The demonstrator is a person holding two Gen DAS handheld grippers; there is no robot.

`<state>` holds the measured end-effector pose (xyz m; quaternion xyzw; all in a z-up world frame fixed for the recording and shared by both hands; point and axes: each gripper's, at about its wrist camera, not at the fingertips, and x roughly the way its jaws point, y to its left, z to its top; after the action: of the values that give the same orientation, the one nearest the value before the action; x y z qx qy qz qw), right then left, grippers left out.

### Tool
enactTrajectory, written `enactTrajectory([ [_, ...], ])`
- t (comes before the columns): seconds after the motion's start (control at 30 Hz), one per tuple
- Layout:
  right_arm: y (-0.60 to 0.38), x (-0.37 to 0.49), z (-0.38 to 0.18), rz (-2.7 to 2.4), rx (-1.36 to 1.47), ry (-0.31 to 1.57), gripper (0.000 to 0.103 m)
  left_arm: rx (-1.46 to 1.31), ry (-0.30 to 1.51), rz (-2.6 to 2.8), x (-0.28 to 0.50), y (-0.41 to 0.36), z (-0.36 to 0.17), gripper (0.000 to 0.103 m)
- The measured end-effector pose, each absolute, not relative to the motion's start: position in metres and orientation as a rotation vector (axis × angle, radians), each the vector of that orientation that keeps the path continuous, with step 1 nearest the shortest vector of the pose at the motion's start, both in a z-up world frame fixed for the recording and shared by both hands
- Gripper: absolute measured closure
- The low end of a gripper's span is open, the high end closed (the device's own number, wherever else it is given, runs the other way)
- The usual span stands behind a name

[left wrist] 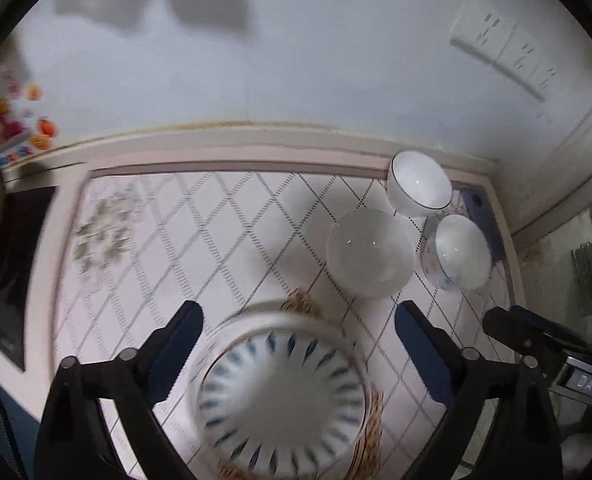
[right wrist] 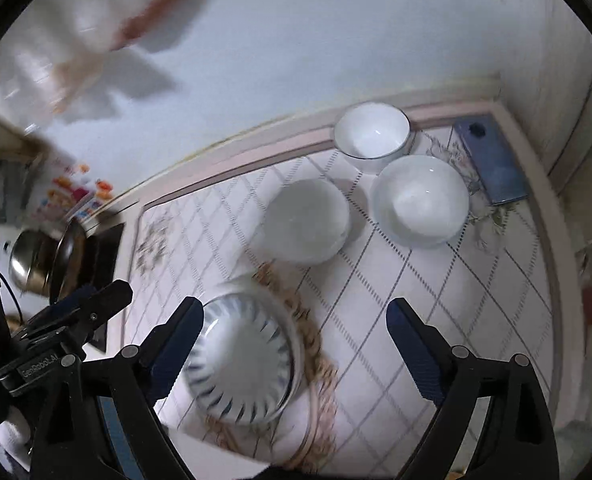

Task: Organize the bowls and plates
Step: 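Move both grippers to the plain white bowl and grip its rim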

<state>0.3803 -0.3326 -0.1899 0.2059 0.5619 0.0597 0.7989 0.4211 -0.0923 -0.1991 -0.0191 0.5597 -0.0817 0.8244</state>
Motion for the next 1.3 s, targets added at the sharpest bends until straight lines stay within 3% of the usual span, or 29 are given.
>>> enactTrajectory([
  [0.03, -0.337, 0.394, -0.203, 0.126, 0.457, 1.223, 0.012, -0.034, 1.224, -0.186, 0.437, -0.099, -0.213, 0.016],
  [0.1, -0.348, 0.421, -0.231, 0.134, 0.516, 1.252, 0.03, -0.03, 1.279, -0.196, 0.458, -0.109, -0.234, 0.025],
  [0.17, -0.352, 0.44, -0.254, 0.132, 0.545, 1.28, 0.039, -0.048, 1.338, -0.215, 0.478, -0.119, -0.257, 0.034],
  [0.33, -0.349, 0.473, -0.298, 0.117, 0.542, 1.343, 0.049, -0.028, 1.42, -0.241, 0.504, -0.14, -0.297, 0.04],
  [0.43, -0.342, 0.484, -0.315, 0.118, 0.519, 1.369, 0.056, -0.009, 1.453, -0.254, 0.514, -0.147, -0.31, 0.052],
  [0.53, -0.336, 0.495, -0.33, 0.113, 0.495, 1.396, 0.069, 0.007, 1.468, -0.247, 0.519, -0.151, -0.321, 0.073],
  [0.57, -0.334, 0.498, -0.335, 0.107, 0.488, 1.407, 0.075, 0.006, 1.469, -0.247, 0.521, -0.152, -0.323, 0.077],
  [0.63, -0.33, 0.503, -0.342, 0.093, 0.46, 1.422, 0.078, 0.013, 1.468, -0.244, 0.521, -0.154, -0.325, 0.083],
  [0.8, -0.324, 0.51, -0.344, 0.094, 0.41, 1.413, 0.088, 0.044, 1.448, -0.232, 0.515, -0.157, -0.323, 0.084],
  [1.3, -0.337, 0.471, -0.285, 0.142, 0.384, 1.343, 0.088, 0.032, 1.344, -0.283, 0.458, -0.163, -0.253, 0.084],
])
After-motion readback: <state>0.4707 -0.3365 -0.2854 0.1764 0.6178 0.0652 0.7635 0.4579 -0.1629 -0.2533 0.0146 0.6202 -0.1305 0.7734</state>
